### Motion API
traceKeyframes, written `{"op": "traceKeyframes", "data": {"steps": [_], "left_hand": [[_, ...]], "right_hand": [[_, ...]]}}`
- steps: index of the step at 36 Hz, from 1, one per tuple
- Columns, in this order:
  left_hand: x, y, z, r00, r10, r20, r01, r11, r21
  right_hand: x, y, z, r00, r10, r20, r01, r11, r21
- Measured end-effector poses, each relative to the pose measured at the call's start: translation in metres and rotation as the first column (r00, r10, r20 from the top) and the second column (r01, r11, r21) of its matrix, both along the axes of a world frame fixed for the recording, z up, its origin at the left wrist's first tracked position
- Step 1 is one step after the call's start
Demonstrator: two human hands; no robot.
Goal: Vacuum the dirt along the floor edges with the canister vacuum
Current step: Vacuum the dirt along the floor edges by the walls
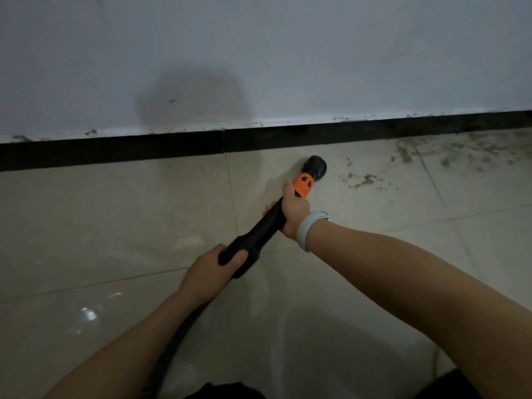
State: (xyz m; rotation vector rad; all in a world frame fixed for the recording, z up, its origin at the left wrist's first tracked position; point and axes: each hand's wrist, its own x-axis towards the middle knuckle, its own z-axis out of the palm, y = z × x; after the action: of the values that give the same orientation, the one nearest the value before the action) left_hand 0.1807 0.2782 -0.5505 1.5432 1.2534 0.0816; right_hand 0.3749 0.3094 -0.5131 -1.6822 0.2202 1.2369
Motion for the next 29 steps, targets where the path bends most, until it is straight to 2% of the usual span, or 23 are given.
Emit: {"op": "traceKeyframes", "data": {"steps": [7,16,23,29], "left_hand": [[0.048,-0.02,0.023,0.991,-0.027,-0.129,0.031,0.999,0.03],[0.129,-0.044,0.05,0.96,0.117,-0.253,-0.07,0.98,0.185],[0.197,-0.069,0.066,0.945,0.103,-0.311,-0.047,0.982,0.182],[0.222,-0.077,0.076,0.95,0.059,-0.306,-0.023,0.992,0.121]], "right_hand": [[0.052,-0.023,0.0,0.991,0.025,-0.132,-0.019,0.999,0.044],[0.136,-0.026,0.009,0.954,0.101,-0.284,-0.072,0.992,0.108],[0.2,-0.043,0.013,0.945,0.128,-0.302,-0.103,0.99,0.096],[0.228,-0.057,0.016,0.928,0.13,-0.348,-0.092,0.988,0.123]]}}
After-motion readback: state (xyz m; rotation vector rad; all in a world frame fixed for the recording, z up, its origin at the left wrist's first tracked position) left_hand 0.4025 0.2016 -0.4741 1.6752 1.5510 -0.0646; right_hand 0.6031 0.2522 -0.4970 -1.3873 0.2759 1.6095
